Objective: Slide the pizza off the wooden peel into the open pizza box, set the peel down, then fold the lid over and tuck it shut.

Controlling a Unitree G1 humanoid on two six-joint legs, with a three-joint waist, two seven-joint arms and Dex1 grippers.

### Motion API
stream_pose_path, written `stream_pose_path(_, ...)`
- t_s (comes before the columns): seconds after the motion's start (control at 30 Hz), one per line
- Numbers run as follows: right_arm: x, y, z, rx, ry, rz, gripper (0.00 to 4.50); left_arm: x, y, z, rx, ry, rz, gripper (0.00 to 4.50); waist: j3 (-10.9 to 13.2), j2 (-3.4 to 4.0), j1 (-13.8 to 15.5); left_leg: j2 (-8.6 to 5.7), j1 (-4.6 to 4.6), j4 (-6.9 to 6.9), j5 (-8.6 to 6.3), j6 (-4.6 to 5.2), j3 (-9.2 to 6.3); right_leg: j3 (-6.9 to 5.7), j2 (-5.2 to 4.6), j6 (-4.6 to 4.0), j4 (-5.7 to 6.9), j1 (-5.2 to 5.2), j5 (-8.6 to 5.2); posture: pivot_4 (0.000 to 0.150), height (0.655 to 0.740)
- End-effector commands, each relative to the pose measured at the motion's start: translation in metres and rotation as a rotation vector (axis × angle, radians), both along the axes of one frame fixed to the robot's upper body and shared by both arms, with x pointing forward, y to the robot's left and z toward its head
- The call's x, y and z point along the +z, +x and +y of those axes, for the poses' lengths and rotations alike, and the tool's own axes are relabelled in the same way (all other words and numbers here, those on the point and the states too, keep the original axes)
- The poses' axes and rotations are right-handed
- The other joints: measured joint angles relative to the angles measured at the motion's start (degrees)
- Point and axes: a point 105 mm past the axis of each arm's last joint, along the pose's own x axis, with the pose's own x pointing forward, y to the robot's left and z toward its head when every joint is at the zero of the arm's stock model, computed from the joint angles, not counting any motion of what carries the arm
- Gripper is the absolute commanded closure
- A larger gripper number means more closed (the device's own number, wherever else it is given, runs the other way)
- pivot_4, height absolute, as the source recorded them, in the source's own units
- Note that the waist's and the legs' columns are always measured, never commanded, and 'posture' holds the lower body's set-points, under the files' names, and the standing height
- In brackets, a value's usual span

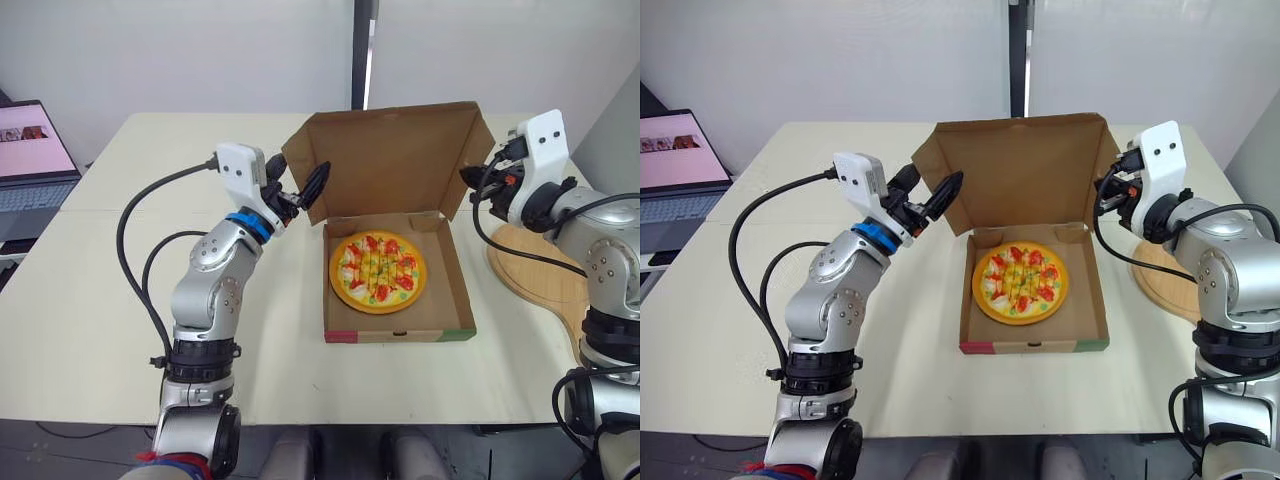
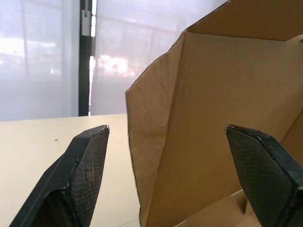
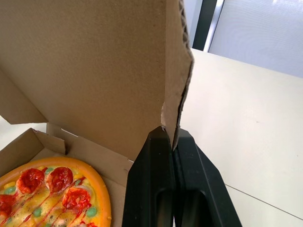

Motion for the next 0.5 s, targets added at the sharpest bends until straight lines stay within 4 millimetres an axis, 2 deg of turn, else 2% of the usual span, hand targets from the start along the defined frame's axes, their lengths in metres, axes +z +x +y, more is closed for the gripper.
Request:
stream_pose_path(0.03, 0.013, -0.006, 0.005, 0.038, -0.004, -0.059, 4.50, 0.016, -0.004, 0.002, 0.019, -0.029, -0.073, 0.42, 0.0, 0.00, 0.0, 0.00, 0.00, 0.00, 0.00, 0.00, 0.00, -0.01, 0.00, 0.00, 0.00, 0.00, 0.00, 0.150, 0.7281)
stream_pose_path(0.3, 0.013, -0.005, 0.005, 0.043, -0.011, -0.057, 4.50, 0.025, -0.006, -0.004, 0.030, -0.021, -0.095, 0.42, 0.0, 0.00, 0.0, 0.00, 0.00, 0.00, 0.00, 0.00, 0.01, -0.02, 0.00, 0.00, 0.00, 0.00, 0.00, 0.150, 0.7281)
stream_pose_path(0.4, 0.013, -0.006, 0.005, 0.046, -0.014, -0.057, 4.50, 0.027, -0.010, -0.006, 0.047, -0.010, -0.105, 0.98, 0.0, 0.00, 0.0, 0.00, 0.00, 0.00, 0.00, 0.00, 0.01, -0.01, 0.01, 0.00, 0.00, 0.00, 0.00, 0.150, 0.7281)
stream_pose_path(0.5, 0.012, -0.005, 0.007, 0.049, -0.014, -0.056, 4.50, 0.028, -0.018, -0.007, 0.072, -0.002, -0.117, 1.90, 0.0, 0.00, -0.1, 0.00, 0.00, 0.00, 0.00, 0.00, 0.01, 0.00, 0.01, 0.00, 0.00, 0.00, 0.00, 0.150, 0.7281)
